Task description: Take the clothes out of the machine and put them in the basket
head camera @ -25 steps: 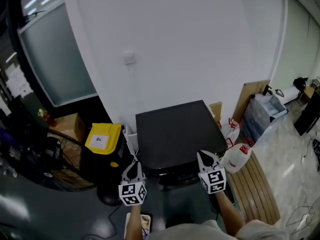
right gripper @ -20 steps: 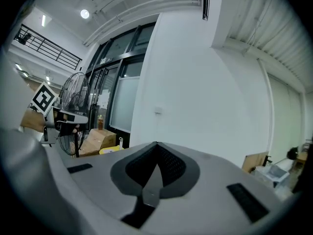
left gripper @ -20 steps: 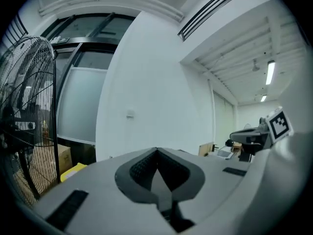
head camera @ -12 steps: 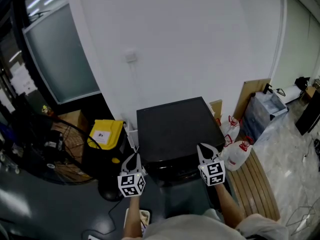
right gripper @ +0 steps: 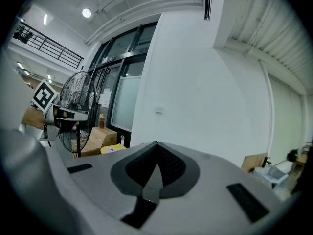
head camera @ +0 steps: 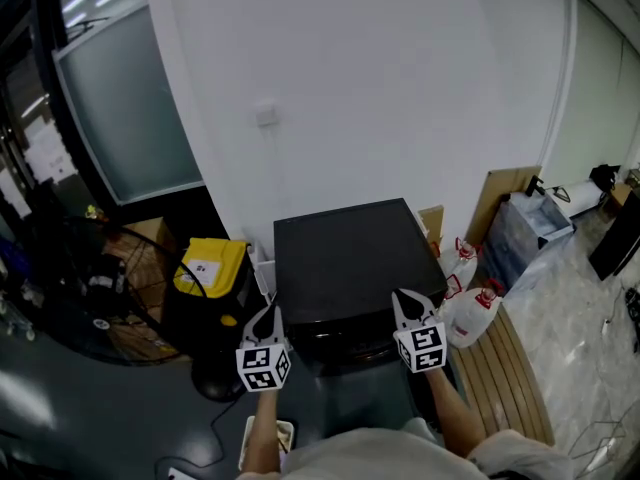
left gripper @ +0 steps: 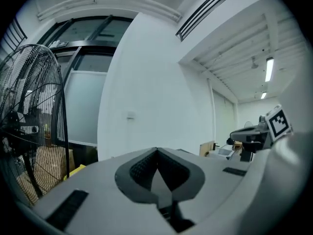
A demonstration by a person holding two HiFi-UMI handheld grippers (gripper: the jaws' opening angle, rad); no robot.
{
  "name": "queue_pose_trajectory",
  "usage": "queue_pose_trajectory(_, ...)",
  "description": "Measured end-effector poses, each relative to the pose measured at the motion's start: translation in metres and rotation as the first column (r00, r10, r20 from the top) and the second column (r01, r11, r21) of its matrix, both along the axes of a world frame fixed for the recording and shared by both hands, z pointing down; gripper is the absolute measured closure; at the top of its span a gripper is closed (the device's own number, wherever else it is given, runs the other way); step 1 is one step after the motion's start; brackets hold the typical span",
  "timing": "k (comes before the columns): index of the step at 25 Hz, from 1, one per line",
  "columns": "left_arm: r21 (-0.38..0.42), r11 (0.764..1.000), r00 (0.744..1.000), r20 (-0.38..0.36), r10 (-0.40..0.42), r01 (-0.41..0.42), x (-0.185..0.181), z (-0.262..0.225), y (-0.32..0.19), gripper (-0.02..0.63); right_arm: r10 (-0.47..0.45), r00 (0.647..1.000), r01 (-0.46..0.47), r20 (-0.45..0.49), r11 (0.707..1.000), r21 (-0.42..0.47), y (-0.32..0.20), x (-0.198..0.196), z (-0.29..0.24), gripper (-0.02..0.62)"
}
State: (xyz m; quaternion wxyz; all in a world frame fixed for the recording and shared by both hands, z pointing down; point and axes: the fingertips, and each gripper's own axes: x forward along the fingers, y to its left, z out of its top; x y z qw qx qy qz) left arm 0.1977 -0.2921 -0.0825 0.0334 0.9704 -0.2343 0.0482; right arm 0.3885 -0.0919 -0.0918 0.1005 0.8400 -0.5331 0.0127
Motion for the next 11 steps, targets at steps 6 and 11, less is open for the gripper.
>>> queue_pose_trajectory(6,0.010,1.000,1.000,0.003,0.007,-0.007,0.0019,0.0007,0.0049,0.588,-0.002,1.000,0.002,0.003,1.000,-0.003,0.0036,-0.0012,0.0058,0.574)
queue_pose_trajectory(11,0.020,1.000,1.000,0.010,0.002,-0.002,0.0038,-0.0023,0.0040,0.588,-0.009,1.000,0.009,0.006,1.000,-0.004,0.0019,0.0015,0.0022,0.574)
